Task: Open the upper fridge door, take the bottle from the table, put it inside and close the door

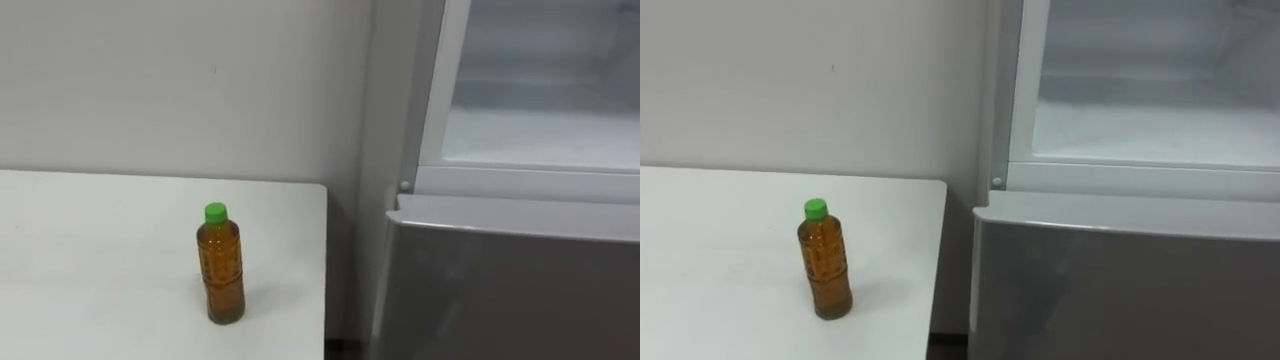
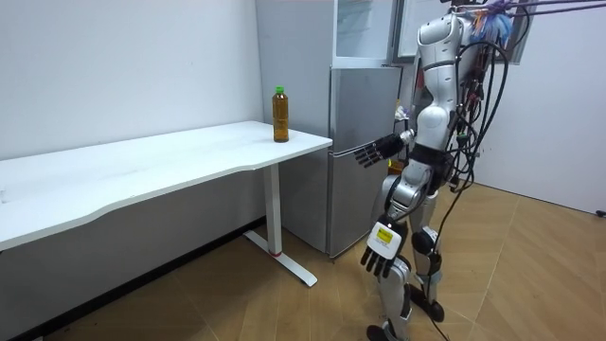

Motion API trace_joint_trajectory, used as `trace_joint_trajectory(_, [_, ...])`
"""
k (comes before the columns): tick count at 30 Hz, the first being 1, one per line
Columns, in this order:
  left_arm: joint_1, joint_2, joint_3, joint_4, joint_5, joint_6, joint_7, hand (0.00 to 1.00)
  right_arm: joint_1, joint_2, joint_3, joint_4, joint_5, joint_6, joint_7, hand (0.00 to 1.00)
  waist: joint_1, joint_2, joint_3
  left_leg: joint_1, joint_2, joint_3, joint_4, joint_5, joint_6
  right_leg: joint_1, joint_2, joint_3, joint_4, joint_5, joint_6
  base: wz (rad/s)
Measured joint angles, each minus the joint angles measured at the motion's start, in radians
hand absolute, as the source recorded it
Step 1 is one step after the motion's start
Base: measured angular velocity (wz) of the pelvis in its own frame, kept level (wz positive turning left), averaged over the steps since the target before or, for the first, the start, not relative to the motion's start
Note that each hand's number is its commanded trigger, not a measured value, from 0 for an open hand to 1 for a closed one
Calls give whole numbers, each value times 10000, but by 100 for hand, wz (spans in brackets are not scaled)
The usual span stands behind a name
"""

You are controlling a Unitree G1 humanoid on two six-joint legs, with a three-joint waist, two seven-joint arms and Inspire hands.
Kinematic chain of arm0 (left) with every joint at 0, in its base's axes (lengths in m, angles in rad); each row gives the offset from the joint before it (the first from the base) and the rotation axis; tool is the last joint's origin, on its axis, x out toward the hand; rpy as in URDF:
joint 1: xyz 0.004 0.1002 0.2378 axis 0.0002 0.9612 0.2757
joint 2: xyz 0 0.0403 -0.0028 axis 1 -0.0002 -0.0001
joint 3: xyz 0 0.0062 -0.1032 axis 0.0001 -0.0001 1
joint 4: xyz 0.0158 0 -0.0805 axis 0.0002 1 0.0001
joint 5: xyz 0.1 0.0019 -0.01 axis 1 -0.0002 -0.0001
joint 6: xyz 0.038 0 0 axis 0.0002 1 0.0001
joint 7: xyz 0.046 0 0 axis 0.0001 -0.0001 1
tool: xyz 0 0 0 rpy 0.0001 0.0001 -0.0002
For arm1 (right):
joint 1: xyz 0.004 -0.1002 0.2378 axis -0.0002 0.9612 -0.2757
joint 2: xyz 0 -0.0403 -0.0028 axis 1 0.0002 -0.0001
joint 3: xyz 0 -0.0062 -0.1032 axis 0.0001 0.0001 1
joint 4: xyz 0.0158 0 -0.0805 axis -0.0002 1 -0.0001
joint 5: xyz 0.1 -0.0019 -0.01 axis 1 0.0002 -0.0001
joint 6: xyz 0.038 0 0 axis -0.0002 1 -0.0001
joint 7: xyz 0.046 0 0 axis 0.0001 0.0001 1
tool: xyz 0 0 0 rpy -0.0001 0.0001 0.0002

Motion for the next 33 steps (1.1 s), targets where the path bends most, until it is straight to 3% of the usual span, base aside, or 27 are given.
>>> trace_joint_trajectory(4, [-13,2,-105,-51,-27,16,-108,0,-26,-284,24,-1905,126,98,283,0,129,63,-13,-38,27,119,42,2,-2,-50,7,78,71,8,-13,-7])
trace_joint_trajectory(13, [-43,109,-299,-173,-42,21,-74,0,-244,-450,50,-3709,569,100,515,0,402,80,-13,60,34,209,30,3,-1,-46,5,201,162,9,-15,-3])
trace_joint_trajectory(20, [-88,149,-288,-261,-34,14,-68,0,-486,-472,55,-4277,1267,91,458,0,626,35,-16,77,36,225,18,6,-1,-48,10,253,180,17,-28,0])
trace_joint_trajectory(27, [-128,228,-289,-327,-22,16,-67,0,-1494,-456,134,-4339,1640,90,15,0,741,-123,12,57,43,214,61,6,-1,-50,9,232,179,20,-32,0])
trace_joint_trajectory(33, [-235,228,-290,-354,-21,32,-121,0,-1709,-450,156,-4646,1993,90,-312,0,1077,-105,32,24,48,199,51,6,-1,-50,18,203,134,27,-40,1])
